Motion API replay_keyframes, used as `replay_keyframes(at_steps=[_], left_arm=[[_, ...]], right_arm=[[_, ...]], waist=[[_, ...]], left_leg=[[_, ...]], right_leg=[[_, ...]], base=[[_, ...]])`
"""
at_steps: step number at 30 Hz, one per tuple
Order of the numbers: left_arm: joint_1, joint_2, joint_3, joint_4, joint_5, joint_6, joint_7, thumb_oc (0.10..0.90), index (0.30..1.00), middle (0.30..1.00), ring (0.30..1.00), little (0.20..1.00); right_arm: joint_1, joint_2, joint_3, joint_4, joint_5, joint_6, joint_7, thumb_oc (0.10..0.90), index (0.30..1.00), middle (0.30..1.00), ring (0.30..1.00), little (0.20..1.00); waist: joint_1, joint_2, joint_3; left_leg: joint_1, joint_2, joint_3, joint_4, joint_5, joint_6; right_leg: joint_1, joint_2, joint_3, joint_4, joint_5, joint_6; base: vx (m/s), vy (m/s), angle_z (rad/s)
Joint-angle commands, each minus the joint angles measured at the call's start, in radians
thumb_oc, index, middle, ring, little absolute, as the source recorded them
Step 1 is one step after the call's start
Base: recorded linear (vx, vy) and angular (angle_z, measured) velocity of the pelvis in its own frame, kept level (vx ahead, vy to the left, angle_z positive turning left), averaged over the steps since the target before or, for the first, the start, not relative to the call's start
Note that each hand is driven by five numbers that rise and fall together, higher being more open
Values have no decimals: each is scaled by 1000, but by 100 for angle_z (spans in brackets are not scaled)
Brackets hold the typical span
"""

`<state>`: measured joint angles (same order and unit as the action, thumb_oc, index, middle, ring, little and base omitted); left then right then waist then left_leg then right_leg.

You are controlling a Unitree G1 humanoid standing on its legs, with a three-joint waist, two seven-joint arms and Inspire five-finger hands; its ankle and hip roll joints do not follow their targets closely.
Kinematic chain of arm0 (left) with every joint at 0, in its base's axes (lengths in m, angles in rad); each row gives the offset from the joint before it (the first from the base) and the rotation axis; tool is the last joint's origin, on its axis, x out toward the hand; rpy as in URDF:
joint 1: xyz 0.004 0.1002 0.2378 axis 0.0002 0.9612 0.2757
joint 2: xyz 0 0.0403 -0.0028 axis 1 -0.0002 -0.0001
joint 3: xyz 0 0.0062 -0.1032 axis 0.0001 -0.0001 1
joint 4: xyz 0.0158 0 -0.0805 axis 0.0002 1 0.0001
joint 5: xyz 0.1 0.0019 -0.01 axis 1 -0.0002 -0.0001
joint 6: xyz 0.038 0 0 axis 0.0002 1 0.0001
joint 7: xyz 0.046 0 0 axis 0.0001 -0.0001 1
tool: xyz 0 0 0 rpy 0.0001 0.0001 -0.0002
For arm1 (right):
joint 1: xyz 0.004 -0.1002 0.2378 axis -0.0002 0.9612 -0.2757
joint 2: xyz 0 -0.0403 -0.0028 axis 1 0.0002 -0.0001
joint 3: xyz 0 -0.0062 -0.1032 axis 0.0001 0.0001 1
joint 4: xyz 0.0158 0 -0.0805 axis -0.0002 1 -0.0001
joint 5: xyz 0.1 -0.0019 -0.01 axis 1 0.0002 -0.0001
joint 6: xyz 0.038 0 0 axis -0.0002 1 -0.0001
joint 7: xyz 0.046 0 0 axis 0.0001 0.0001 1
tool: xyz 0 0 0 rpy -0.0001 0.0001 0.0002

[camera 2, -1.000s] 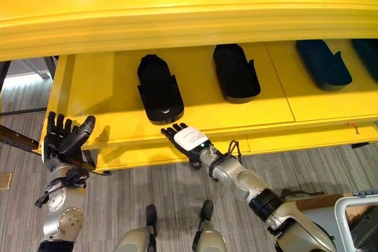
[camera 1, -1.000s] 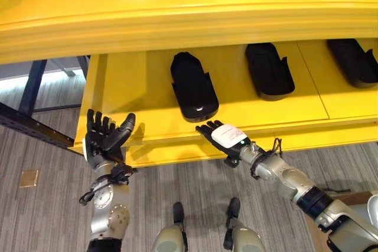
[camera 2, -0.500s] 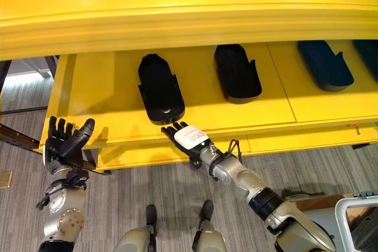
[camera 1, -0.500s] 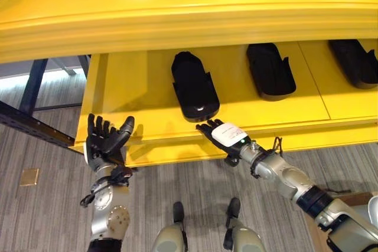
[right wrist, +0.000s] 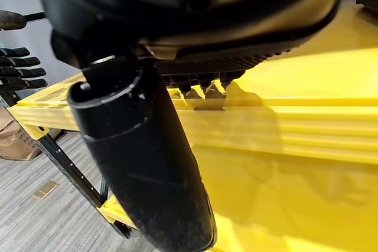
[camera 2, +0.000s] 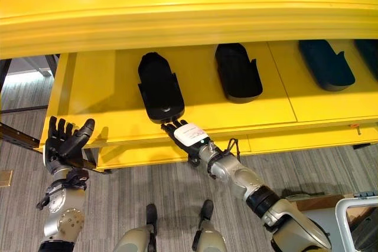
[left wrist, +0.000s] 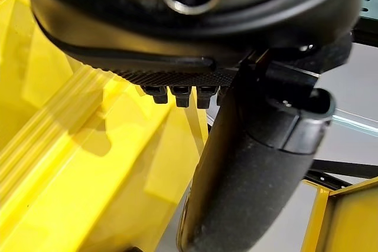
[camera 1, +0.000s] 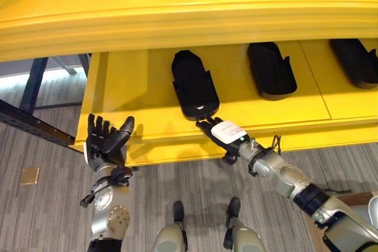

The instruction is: Move parts from the plastic box to the shelf.

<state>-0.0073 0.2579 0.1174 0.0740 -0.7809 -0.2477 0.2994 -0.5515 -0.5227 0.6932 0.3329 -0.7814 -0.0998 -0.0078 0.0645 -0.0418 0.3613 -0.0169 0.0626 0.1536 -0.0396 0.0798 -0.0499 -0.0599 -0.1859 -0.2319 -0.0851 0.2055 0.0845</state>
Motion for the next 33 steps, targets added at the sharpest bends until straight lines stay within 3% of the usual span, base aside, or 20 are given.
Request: replay_keyframes(at_steps=[1,33], left_arm=[[-30,88,13,-85,22,-123,-21,900,1000,1000,1000,1000],[-31,99,20,-99,27,-127,-6,900,1000,1000,1000,1000]], right_arm=[[-130,62,5,16,59,-6,-45,900,1000,1000,1000,1000],[-185,87,13,14,83,8,-46,900,1000,1000,1000,1000]], waist=[[33,-56,-46],[56,-51,-16]], left_leg=[[-34,-22,-40,77,-104,20],[-74,-37,-45,113,-120,29]], right_leg=[[-12,-164,27,105,-49,117],[-34,-181,29,118,-48,117]], base=[[0,3,3],[3,2,1]])
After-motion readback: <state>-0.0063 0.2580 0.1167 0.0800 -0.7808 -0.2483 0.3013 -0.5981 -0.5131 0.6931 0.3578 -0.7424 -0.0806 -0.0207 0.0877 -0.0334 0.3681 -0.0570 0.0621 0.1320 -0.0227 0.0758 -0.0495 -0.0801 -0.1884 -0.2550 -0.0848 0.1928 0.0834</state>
